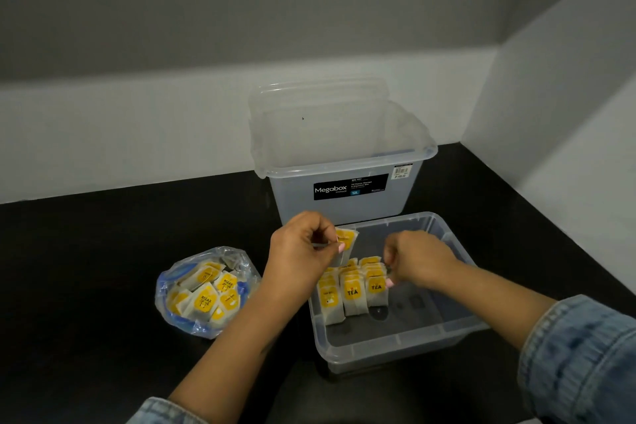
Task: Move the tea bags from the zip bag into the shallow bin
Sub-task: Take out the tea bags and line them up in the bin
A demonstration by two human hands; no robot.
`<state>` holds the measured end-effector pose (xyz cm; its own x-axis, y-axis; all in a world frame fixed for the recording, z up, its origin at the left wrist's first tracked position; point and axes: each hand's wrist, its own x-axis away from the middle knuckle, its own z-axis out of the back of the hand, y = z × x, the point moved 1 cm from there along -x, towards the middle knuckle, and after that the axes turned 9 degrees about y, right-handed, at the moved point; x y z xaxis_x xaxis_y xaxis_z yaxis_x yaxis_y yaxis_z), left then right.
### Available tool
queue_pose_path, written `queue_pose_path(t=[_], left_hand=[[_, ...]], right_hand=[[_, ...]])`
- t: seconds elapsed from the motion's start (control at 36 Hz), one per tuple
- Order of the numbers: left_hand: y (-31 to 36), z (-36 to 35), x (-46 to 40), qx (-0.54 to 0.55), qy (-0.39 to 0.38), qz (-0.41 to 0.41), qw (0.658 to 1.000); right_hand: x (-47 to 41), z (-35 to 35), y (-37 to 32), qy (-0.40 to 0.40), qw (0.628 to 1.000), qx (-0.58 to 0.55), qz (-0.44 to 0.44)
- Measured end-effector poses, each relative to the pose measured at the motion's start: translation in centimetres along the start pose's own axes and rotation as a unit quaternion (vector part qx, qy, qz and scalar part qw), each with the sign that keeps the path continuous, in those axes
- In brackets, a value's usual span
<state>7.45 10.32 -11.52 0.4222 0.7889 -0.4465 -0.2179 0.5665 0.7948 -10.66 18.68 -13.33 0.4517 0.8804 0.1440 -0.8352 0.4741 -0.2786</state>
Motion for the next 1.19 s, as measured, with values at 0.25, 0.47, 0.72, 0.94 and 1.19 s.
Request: queue_pose_path(t=[0.25,0.47,0.72,0.94,1.19], left_hand=[[0.6,-2.7,-0.2,0.0,-0.05,0.023,0.998],[0.9,-3.4,-0.2,-0.038,-0.088,-0.025,0.995],[-0.6,-2.1,-0.1,-0.128,-0.094,-0.028,0.987],[-1.4,-1.6,0.3,-0.153,-0.115,-0.019,0.981],[-1.8,-1.4,0.2,-0.158,-0.127,-0.015,0.979]], right_hand=[[0.7,4.2,-1.2,0.019,0.976,-0.208,0.061],[1.2,4.2,-0.2,0.074,0.99,-0.104,0.058],[0.5,2.1,1.8,0.05,0.988,0.143,0.035],[-0.1,-0.1,0.6,0.03,0.968,0.245,0.044],[-0.9,-1.5,0.5,0.06,0.966,0.251,0.032]])
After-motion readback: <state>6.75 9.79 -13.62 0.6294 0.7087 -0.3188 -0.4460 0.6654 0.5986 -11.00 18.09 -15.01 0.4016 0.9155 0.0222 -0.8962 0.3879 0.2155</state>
